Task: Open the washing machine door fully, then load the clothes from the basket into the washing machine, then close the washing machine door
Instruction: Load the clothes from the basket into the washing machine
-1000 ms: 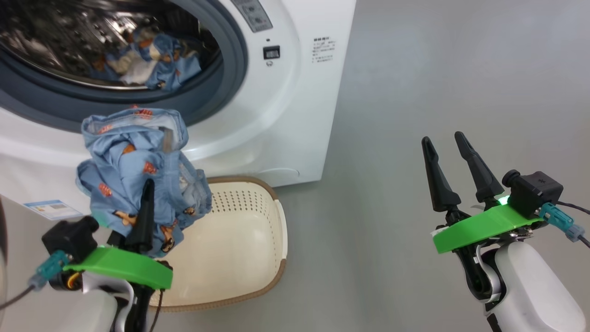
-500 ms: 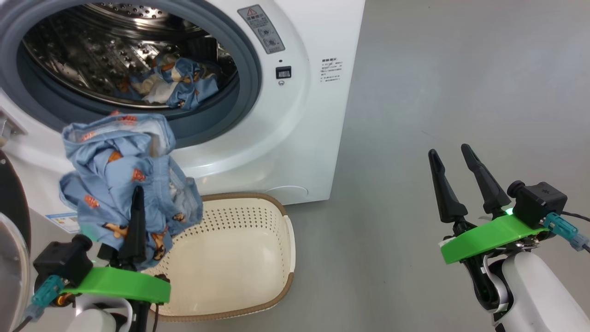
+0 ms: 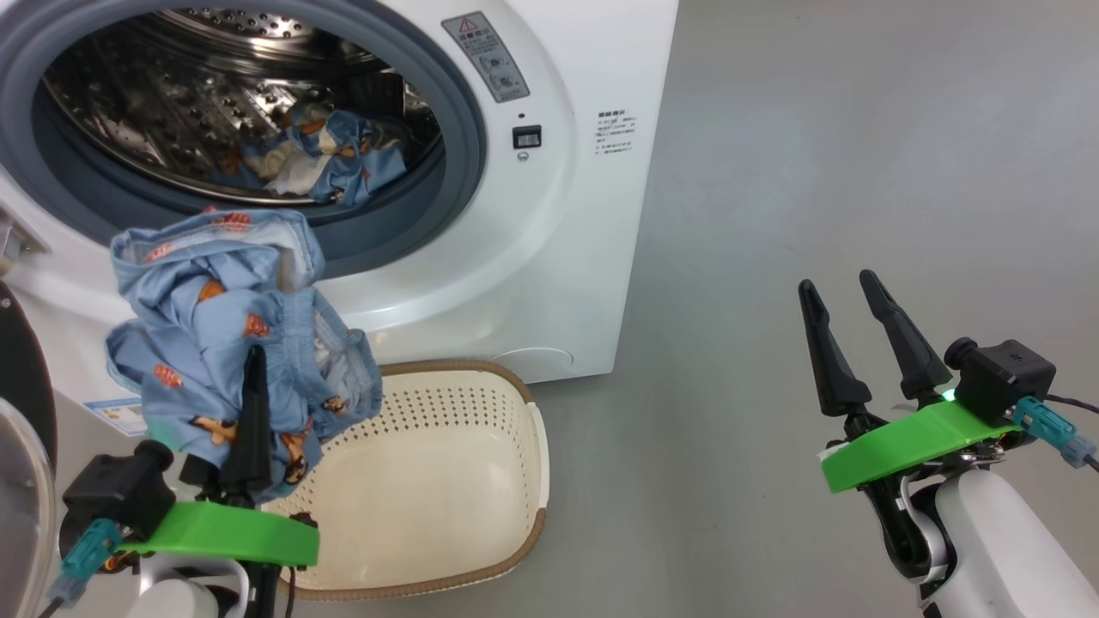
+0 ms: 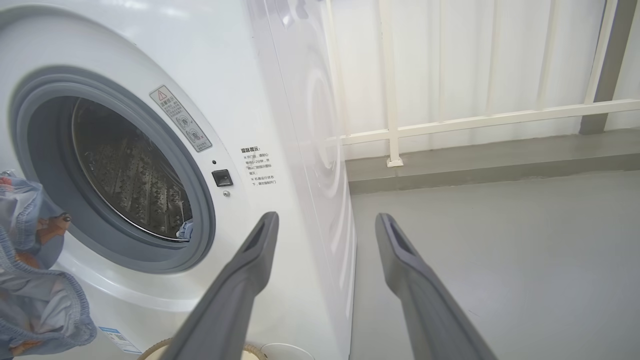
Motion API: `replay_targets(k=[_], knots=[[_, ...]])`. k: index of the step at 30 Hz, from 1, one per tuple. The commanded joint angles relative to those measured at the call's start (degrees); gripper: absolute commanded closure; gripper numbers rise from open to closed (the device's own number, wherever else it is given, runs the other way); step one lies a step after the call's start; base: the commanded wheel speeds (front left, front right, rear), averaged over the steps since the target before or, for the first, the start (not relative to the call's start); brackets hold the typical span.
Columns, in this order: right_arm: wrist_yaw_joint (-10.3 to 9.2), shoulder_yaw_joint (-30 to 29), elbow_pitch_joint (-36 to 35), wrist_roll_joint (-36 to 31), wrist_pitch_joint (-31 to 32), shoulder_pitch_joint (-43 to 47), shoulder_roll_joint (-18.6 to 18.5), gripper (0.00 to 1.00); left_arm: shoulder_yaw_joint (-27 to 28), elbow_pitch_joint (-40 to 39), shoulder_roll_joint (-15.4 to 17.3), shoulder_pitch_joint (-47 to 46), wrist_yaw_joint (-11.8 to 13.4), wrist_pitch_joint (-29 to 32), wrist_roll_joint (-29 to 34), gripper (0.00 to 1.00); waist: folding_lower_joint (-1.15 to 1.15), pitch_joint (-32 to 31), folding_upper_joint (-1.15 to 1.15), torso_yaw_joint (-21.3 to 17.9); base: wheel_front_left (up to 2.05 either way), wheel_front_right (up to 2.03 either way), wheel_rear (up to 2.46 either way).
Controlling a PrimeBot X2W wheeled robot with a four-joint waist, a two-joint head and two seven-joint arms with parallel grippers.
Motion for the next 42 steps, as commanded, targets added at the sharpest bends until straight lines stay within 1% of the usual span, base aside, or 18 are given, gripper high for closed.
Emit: replay_targets(k=[1, 8, 13, 17, 19, 24, 30, 36, 42], knots=[[0.32, 1.0, -1.1, -0.1, -0.5, 0.2, -0.5, 0.0, 2.3, -1.7, 1.0, -0.2, 0.1, -0.4, 0.4, 1.0, 0.0, 0.1, 0.0, -0.1, 0.0, 0.0, 0.0], [0.32, 1.2, -1.1, -0.1, -0.5, 0.1, -0.4, 0.0, 2.3, -1.0, 0.9, -1.0, -0.1, -0.3, 0.1, 1.0, 0.0, 0.4, 0.0, -0.4, 0.0, 0.0, 0.0], [0.32, 1.4, -1.2, 0.1, -0.5, -0.1, -0.2, 0.0, 1.8, 1.2, 1.5, -3.8, -1.2, 0.3, 0.0, 1.0, 0.0, 1.1, 0.0, -1.0, 0.0, 0.0, 0.0], [0.32, 1.7, -1.5, 0.1, -0.5, -0.7, -0.1, 0.0, 2.0, 4.3, 1.7, -8.1, -2.5, 0.9, -0.7, 1.0, 0.0, 2.5, 0.0, -1.8, 0.0, 0.0, 0.0], [0.32, 1.8, -1.6, 0.0, -0.5, -1.1, 0.1, 0.0, 2.2, 7.8, 1.7, -12.2, -3.6, 1.3, -1.3, 1.0, 0.0, 4.1, 0.0, -2.5, 0.0, 0.0, 0.0], [0.32, 1.7, -2.3, -0.3, -0.5, -2.1, 0.8, 0.0, 2.8, 15.4, 2.1, -20.6, -5.4, 1.7, -1.9, 1.0, 0.0, 7.7, 0.0, -4.2, 0.0, 0.0, 0.0], [0.32, 1.3, -3.4, -0.8, -0.5, -3.4, 2.1, 0.0, 3.5, 24.9, 3.8, -31.9, -7.1, 1.8, -1.8, 1.0, 0.0, 13.5, 0.0, -6.9, 0.0, 0.0, 0.0], [0.32, 0.9, -4.9, -1.5, -0.5, -4.4, 3.4, 0.0, 4.3, 32.7, 6.1, -43.0, -8.2, 1.3, -1.4, 1.0, 0.0, 19.7, 0.0, -9.7, 0.0, 0.0, 0.0], [0.32, 0.8, -6.2, -1.8, -0.5, -4.7, 4.7, 0.0, 3.9, 39.5, 7.9, -52.4, -8.8, 1.0, -0.3, 1.0, 0.0, 25.2, 0.0, -12.5, 0.0, 0.0, 0.0]])
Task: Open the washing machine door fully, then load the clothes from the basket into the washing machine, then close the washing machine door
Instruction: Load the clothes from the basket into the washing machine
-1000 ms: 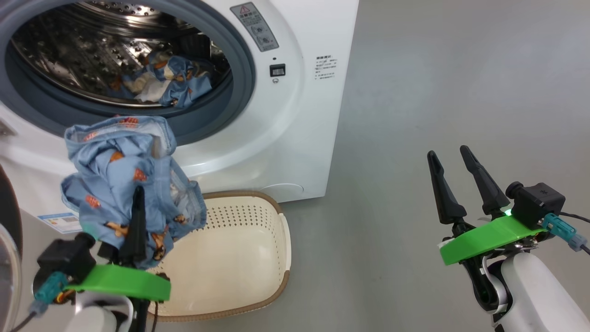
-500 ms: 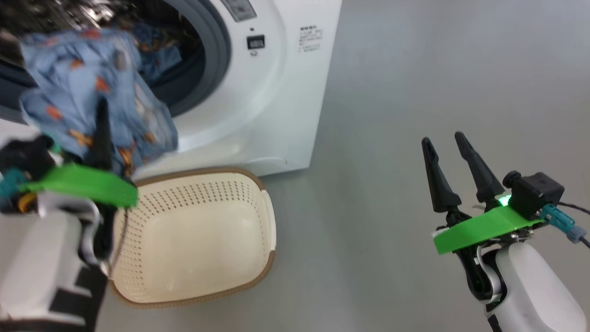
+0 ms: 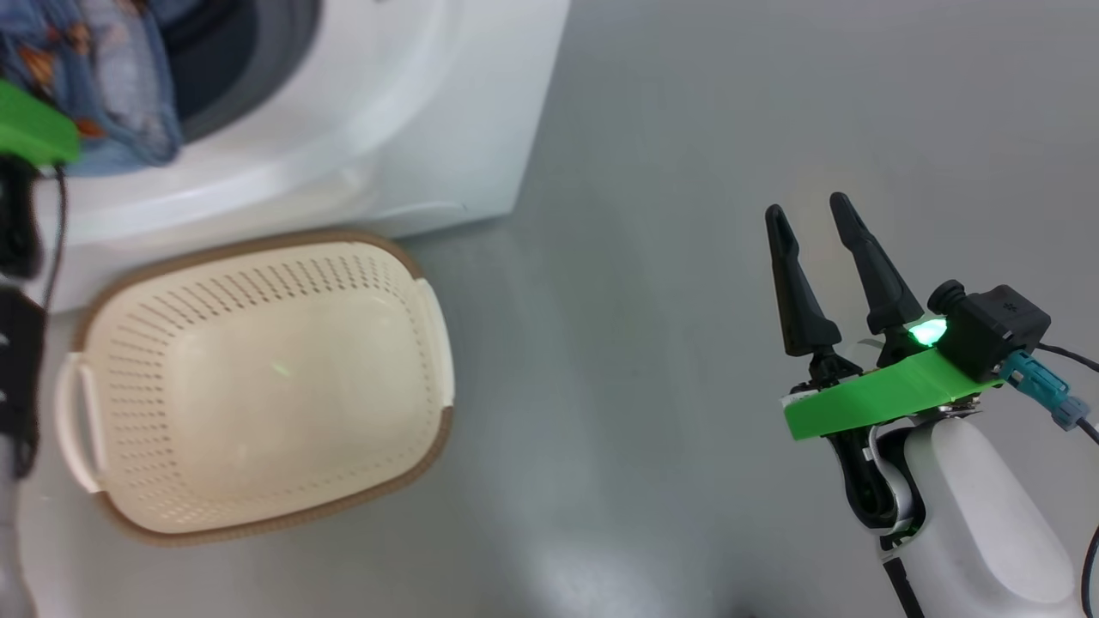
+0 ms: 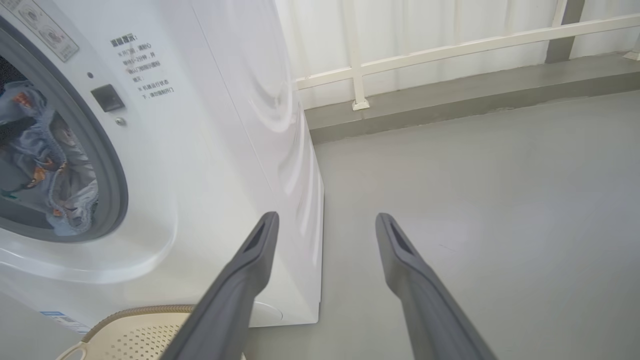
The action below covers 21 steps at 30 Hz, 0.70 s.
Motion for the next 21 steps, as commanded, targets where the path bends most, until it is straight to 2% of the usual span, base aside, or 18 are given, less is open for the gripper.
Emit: replay_targets(k=[1, 12, 18, 19, 20, 21], knots=[[0.32, 0.9, -1.9, -0.8, -0.4, 0.0, 0.6, 0.0, 0.7, 0.9, 3.3, -3.6, -0.4, -0.4, 0.9, 1.0, 0.0, 6.5, 0.0, -4.5, 0.0, 0.0, 0.0], [0.32, 1.0, -3.7, -1.0, -0.4, -0.5, 1.8, 0.0, -0.1, 7.7, 6.3, -16.4, -0.7, -1.5, 3.6, 1.0, 0.0, 12.9, 0.0, -8.3, 0.0, 0.0, 0.0], [0.32, 1.2, -4.5, -1.0, -0.4, -0.8, 2.1, 0.0, 5.3, -4.2, 7.8, -19.0, 2.9, -1.8, 8.4, 1.0, 0.0, 15.0, 0.0, -9.0, 0.0, 0.0, 0.0], [0.32, 1.2, -4.4, -1.0, -0.4, -0.9, 2.1, 0.0, 6.4, -5.9, 7.5, -18.3, 3.3, -1.8, 9.2, 0.68, 0.0, 15.1, 0.0, -8.9, 0.0, 0.0, 0.0], [0.32, 1.3, -4.3, -1.0, -0.4, -1.0, 2.2, 0.0, 7.2, -6.2, 6.9, -17.4, 3.3, -1.8, 9.7, 0.0, 0.0, 15.0, 0.0, -8.8, 0.0, 0.0, 0.0], [0.32, 1.4, -4.1, -0.9, -0.4, -1.0, 2.2, 0.0, 7.8, -5.2, 6.2, -16.3, 3.1, -1.8, 9.7, 0.0, 0.0, 14.8, 0.0, -8.7, 0.0, 0.0, 0.0]])
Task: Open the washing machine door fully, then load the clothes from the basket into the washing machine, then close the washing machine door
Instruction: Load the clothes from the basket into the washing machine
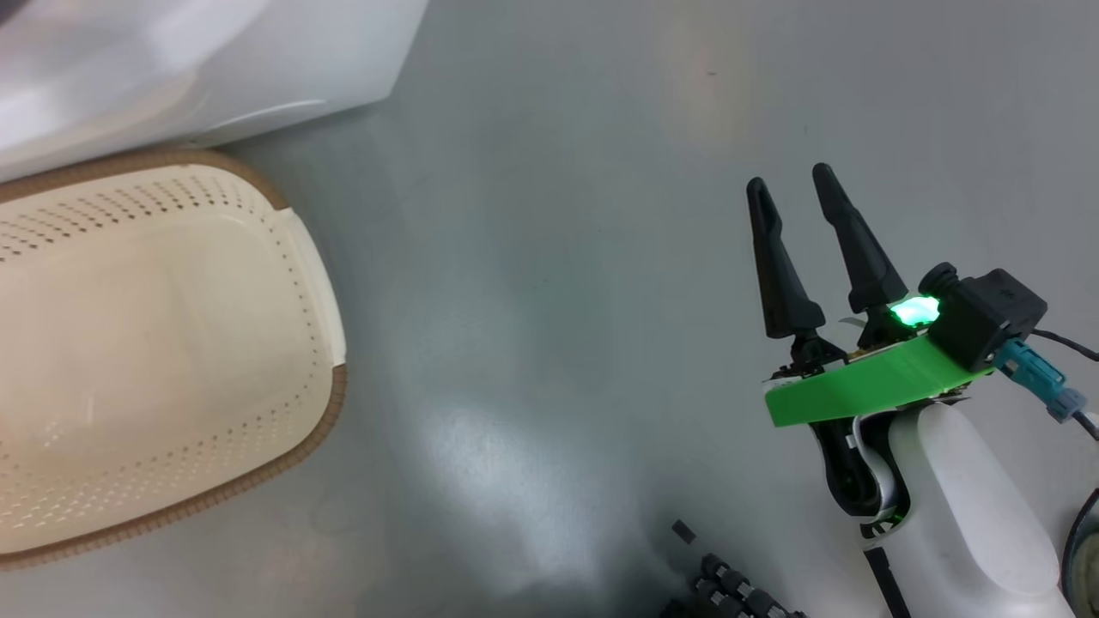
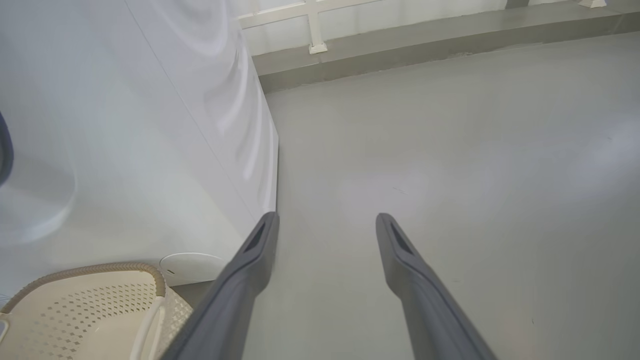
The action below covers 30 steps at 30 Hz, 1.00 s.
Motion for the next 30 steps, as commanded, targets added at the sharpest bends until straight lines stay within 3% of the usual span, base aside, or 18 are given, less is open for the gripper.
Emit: replay_targets(k=[1, 5, 13, 30], knots=[[0.32, 1.3, -0.9, -0.6, -0.5, 0.3, 0.1, 0.0, 0.6, 1.0, 1.3, 2.2, -0.3, -0.3, 0.4, 0.0, 0.0, 0.1, 0.0, -0.3, 0.0, 0.0, 0.0], [0.32, 1.7, -0.1, -0.7, -0.5, 0.0, 0.1, 0.0, -0.1, 9.1, -0.4, 2.4, -1.4, -0.1, 0.1, 0.0, 0.0, -1.0, 0.0, 0.5, 0.0, 0.0, 0.0], [0.32, 2.1, 1.3, -1.0, -0.5, -0.4, 0.1, 0.0, -1.3, 21.3, -3.0, 1.3, -2.3, 5.8, -1.2, 0.0, 0.0, -4.4, 0.0, 2.4, 0.0, 0.0, 0.0], [0.32, 2.9, 4.0, -0.4, -0.5, -0.8, -0.3, 0.0, -3.0, 24.4, -5.5, 9.5, -4.7, 0.2, -1.8, 0.0, 0.0, -13.5, 0.0, 6.2, 0.0, 0.0, 0.0]])
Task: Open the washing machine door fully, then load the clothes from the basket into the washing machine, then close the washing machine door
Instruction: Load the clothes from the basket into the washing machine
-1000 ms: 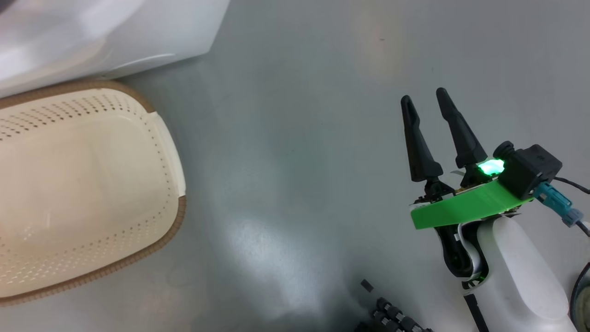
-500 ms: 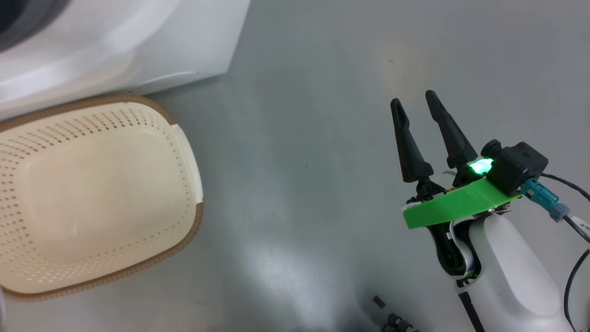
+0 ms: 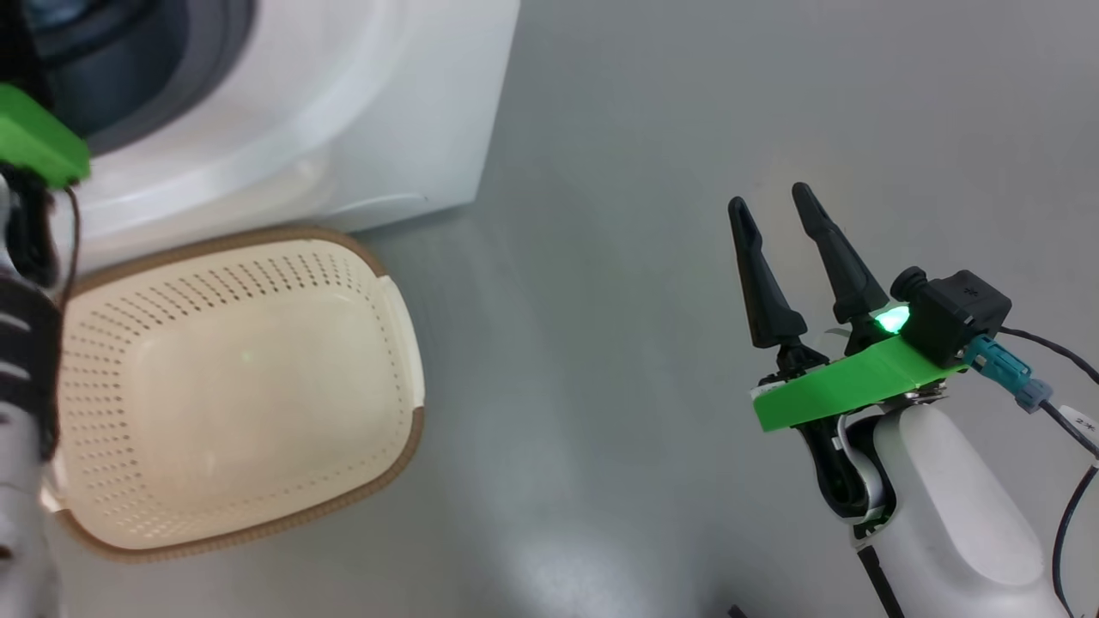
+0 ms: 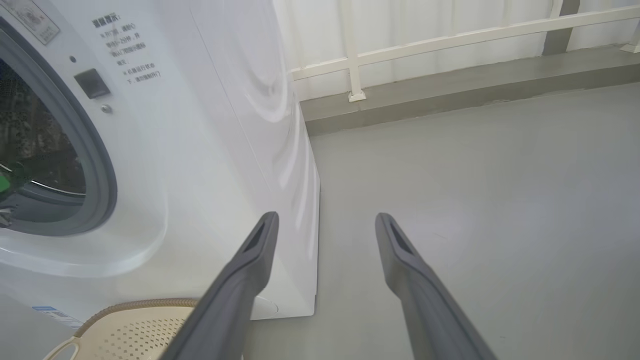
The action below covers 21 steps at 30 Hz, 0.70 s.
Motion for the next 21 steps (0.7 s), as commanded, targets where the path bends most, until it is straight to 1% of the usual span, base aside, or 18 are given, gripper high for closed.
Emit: replay_targets(k=[1, 4, 16, 17, 21], knots=[[0.32, 1.1, -1.0, 0.0, -0.4, 0.6, -0.3, 0.0, 0.3, -1.6, 1.8, 1.1, -0.5, -0.5, -0.3, 0.0, 0.0, -2.3, 0.0, 1.4, 0.0, 0.0, 0.0], [0.32, 0.8, -0.6, 0.2, -0.4, 1.1, -0.7, 0.0, 0.3, -4.7, 1.2, 4.4, -0.7, -0.7, -0.2, 0.0, 0.0, -4.2, 0.0, 2.4, 0.0, 0.0, 0.0], [0.32, 0.7, 0.8, 1.3, -0.4, 2.9, -2.3, 0.0, 5.5, -25.2, -1.0, 25.1, -0.9, -0.8, 2.0, 0.0, 0.0, -11.8, 0.0, 5.7, 0.0, 0.0, 0.0], [0.32, 0.6, 1.0, 1.5, -0.4, 3.1, -2.6, 0.0, 6.1, -28.4, -1.3, 28.2, -0.9, -0.8, 2.7, 0.0, 0.0, -12.7, 0.0, 6.3, 0.0, 0.0, 0.0], [0.32, 0.7, 1.3, 1.6, -0.4, 3.6, -3.3, 0.0, 7.7, -34.4, -2.4, 34.2, -0.7, -0.8, 3.2, 0.0, 0.0, -14.6, 0.0, 7.6, 0.0, 0.0, 0.0]])
